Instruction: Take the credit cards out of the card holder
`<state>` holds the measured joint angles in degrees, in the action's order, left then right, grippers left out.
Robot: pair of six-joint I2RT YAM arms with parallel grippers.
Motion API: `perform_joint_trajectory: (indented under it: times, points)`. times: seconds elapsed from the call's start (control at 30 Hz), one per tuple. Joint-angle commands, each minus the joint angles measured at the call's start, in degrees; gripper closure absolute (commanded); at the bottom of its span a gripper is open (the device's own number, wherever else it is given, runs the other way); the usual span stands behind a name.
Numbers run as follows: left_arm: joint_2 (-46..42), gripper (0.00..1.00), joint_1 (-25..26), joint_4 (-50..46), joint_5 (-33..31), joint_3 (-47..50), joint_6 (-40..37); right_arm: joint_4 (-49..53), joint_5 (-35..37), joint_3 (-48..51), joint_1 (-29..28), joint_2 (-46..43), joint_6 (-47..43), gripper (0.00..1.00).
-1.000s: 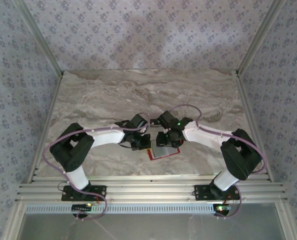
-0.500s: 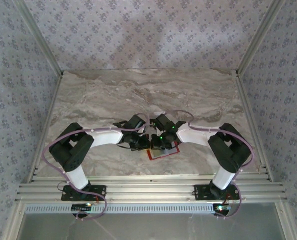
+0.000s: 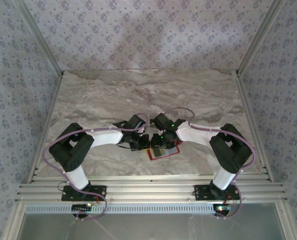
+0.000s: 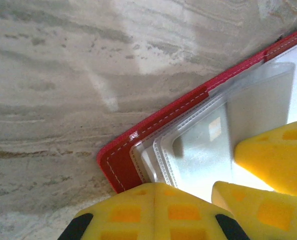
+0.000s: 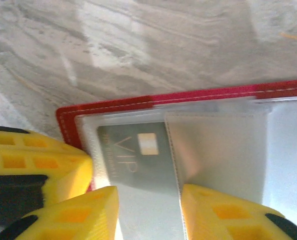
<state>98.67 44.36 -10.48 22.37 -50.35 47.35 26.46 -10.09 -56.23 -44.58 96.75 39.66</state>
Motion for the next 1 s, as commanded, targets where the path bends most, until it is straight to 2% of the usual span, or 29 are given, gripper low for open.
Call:
perform_joint_trajectory:
  times: [0.0,0.2,0.6,0.77,0.97]
  points:
    - [0.47,0.96,-0.33,-2.70,-1.58,0.76,-1.24,7.56,7.00,-1.19,-0.32,-0.59,-1.49,0.56]
    - [0.40,0.96,-0.38,-2.70,-1.45,0.74,-1.22,13.09,10.38,-3.26,-0.43,-1.20,-2.09,0.49]
    - [0.12,0.96,-0.48,-3.23,-1.48,0.43,-1.58,20.78,19.63,-5.08,0.79,-1.25,-3.10,0.47]
    - [0.03,0.96,-0.48,-3.36,-1.54,0.35,-1.63,18.50,16.92,-2.78,3.55,-2.09,-3.15,0.47]
    - [-1.31,0.95,-0.40,-3.73,-1.89,0.16,-1.69,11.12,6.95,2.29,7.21,-3.73,-5.55,0.50]
